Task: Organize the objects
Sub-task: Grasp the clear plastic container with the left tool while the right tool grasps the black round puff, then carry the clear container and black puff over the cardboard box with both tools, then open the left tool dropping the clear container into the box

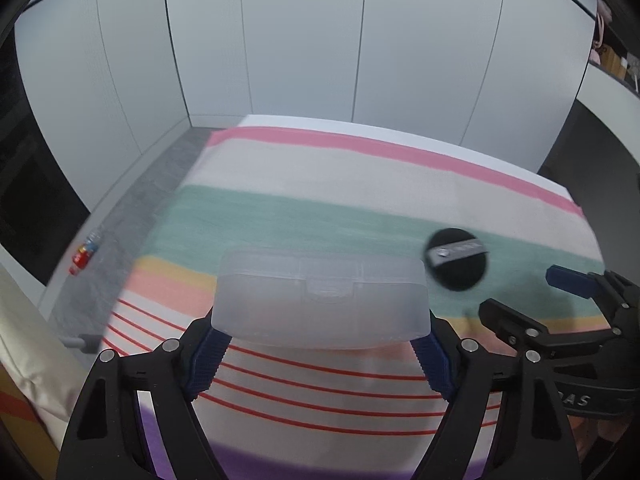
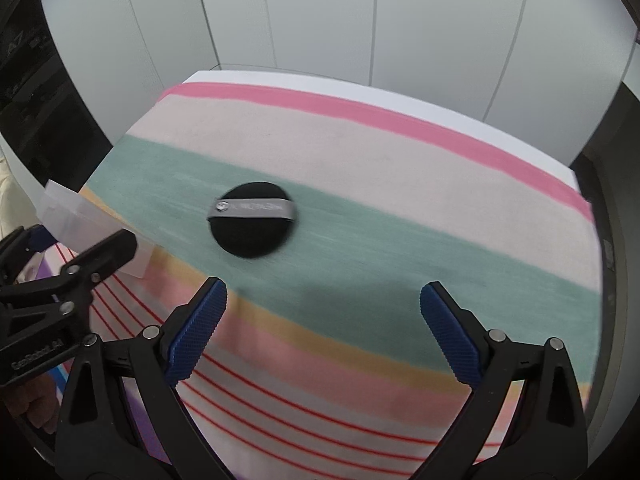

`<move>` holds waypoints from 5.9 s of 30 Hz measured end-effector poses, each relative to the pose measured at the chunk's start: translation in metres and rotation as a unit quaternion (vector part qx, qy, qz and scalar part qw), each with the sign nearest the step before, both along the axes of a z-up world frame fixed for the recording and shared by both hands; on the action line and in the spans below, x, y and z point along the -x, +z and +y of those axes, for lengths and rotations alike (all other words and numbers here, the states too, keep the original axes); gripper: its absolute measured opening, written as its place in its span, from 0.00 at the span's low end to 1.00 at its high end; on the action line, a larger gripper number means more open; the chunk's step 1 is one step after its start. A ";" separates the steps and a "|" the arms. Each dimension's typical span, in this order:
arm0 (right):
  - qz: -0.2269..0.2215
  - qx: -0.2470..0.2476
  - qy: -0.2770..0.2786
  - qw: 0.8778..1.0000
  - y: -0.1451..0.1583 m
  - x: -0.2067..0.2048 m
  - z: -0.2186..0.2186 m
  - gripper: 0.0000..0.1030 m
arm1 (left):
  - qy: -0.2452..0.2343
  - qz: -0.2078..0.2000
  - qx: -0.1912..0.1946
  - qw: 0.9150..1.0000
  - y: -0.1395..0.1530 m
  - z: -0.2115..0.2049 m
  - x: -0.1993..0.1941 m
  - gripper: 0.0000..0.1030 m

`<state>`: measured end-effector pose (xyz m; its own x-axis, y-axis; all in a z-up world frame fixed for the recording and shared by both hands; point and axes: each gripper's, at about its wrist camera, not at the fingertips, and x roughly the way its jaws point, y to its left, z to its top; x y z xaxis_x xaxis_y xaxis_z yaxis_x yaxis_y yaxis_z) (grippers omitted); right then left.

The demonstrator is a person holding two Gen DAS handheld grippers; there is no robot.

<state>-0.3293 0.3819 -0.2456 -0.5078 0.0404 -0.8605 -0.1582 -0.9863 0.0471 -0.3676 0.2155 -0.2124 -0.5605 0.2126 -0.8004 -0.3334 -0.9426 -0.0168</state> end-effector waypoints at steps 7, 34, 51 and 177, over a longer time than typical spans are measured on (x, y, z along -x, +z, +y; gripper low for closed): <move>0.010 -0.029 0.018 0.999 -0.012 0.035 -0.027 0.93 | 0.012 0.003 -0.001 1.000 0.002 -0.013 0.009 0.80; 0.025 -0.017 -0.004 1.000 0.061 -0.018 -0.033 0.52 | -0.004 0.009 -0.013 1.000 0.065 -0.010 -0.060 0.80; 0.060 -0.027 -0.040 0.997 0.168 -0.126 -0.035 0.52 | -0.027 0.045 -0.029 0.998 0.159 -0.024 -0.131 0.80; 0.111 0.021 0.267 0.957 0.234 -0.132 -0.379 0.52 | 0.272 0.111 -0.021 0.956 0.202 -0.378 -0.245 1.00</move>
